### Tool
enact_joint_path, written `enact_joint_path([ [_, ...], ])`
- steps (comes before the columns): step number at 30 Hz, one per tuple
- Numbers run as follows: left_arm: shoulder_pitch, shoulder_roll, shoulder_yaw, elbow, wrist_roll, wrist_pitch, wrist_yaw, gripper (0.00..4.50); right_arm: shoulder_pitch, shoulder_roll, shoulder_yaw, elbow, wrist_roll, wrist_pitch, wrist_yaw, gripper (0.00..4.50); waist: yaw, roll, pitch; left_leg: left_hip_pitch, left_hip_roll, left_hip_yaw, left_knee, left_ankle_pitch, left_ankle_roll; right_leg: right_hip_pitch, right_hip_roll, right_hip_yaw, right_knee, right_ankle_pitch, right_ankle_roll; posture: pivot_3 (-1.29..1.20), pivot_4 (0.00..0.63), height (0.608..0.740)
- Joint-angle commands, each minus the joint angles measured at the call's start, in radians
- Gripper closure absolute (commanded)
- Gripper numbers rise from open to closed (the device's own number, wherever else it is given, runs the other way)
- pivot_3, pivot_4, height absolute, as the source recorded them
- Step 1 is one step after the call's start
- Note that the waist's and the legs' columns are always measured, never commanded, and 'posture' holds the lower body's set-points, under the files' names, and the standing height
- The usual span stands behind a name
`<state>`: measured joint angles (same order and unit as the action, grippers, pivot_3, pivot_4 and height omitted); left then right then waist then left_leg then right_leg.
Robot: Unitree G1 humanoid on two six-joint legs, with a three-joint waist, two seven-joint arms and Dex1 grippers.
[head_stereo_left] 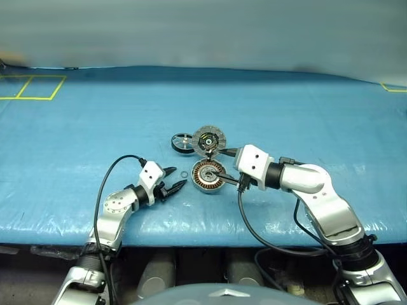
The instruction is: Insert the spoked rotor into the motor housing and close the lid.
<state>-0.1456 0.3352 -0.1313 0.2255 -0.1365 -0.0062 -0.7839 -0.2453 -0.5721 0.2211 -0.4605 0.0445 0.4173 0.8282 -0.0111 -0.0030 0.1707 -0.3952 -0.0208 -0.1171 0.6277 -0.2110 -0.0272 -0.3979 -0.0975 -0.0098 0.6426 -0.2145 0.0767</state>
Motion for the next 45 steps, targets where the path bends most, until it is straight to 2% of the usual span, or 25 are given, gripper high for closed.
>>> enact_joint_path([
  [1, -0.011, -0.015, -0.026, 0.068, 0.040, 0.024, 0.037, 1.73, -0.016, -0.003, -0.009, -0.020, 0.008, -0.018, -0.010, 1.58, 0.001, 0.000, 0.000, 0.000, 0.000, 0.000, 0.000, 0.000, 0.000, 0.000, 0.000, 0.000, 0.000, 0.000, 0.000, 0.00, 0.150, 0.740],
  [10, -0.087, -0.056, -0.039, 0.186, 0.053, 0.021, 0.046, 1.73, -0.012, -0.004, 0.009, -0.019, 0.006, -0.022, -0.017, 1.58, 0.003, 0.002, -0.001, 0.001, 0.000, 0.000, 0.001, 0.000, 0.001, 0.002, 0.000, 0.000, 0.000, 0.000, 0.000, 0.00, 0.150, 0.740],
  [13, -0.080, -0.056, -0.039, 0.185, 0.042, 0.026, 0.024, 2.31, -0.011, -0.005, 0.007, -0.022, 0.008, -0.021, -0.020, 1.58, 0.002, 0.003, -0.002, 0.001, 0.000, 0.000, 0.001, 0.000, 0.001, 0.002, 0.000, 0.000, 0.000, 0.000, 0.000, 0.00, 0.150, 0.740],
  [18, -0.037, -0.035, -0.023, 0.149, 0.034, 0.028, 0.015, 3.87, 0.001, -0.006, -0.011, -0.020, 0.022, -0.017, -0.031, 1.58, 0.000, 0.003, -0.003, 0.001, 0.000, 0.000, 0.000, 0.000, 0.001, 0.002, 0.000, 0.000, -0.001, 0.000, 0.000, 0.00, 0.150, 0.740],
  [25, 0.038, -0.024, 0.064, 0.045, -0.052, -0.021, 0.012, 3.86, 0.086, 0.040, -0.105, 0.044, 0.119, -0.038, -0.056, 1.58, -0.010, 0.003, -0.003, 0.001, 0.000, 0.000, -0.004, -0.001, 0.001, 0.000, 0.000, 0.000, -0.002, 0.000, 0.002, 0.00, 0.150, 0.740],
  [31, 0.075, -0.015, 0.117, -0.072, -0.187, -0.011, -0.076, 3.86, 0.193, -0.040, -0.151, 0.096, 0.138, -0.051, -0.008, 1.58, -0.008, 0.002, -0.002, 0.000, 0.000, 0.000, -0.005, -0.001, 0.001, -0.001, 0.000, 0.000, -0.002, -0.001, 0.000, 0.00, 0.150, 0.740],
  [35, 0.031, 0.004, 0.108, -0.093, -0.224, 0.018, -0.140, 3.86, 0.233, -0.065, -0.192, 0.103, 0.188, -0.047, 0.019, 1.58, -0.003, -0.001, -0.001, -0.002, 0.000, 0.000, -0.002, -0.001, 0.001, -0.001, 0.000, 0.000, -0.002, -0.002, -0.002, 0.00, 0.150, 0.740],
  [38, -0.023, 0.009, 0.082, -0.079, -0.223, 0.039, -0.195, 3.86, 0.272, -0.078, -0.171, 0.101, 0.191, -0.100, 0.058, 1.58, -0.001, -0.002, 0.000, -0.003, 0.000, 0.000, 0.000, -0.001, 0.001, -0.001, 0.000, 0.000, -0.002, -0.001, -0.001, 0.00, 0.150, 0.740],
  [45, -0.135, 0.003, 0.004, -0.011, -0.170, 0.045, -0.263, 3.86, 0.285, -0.021, -0.124, 0.129, 0.184, -0.160, 0.045, 1.58, -0.003, -0.003, 0.001, -0.003, 0.000, 0.000, -0.001, -0.001, 0.002, -0.001, 0.000, 0.000, -0.003, -0.001, 0.000, 0.00, 0.150, 0.740],
])
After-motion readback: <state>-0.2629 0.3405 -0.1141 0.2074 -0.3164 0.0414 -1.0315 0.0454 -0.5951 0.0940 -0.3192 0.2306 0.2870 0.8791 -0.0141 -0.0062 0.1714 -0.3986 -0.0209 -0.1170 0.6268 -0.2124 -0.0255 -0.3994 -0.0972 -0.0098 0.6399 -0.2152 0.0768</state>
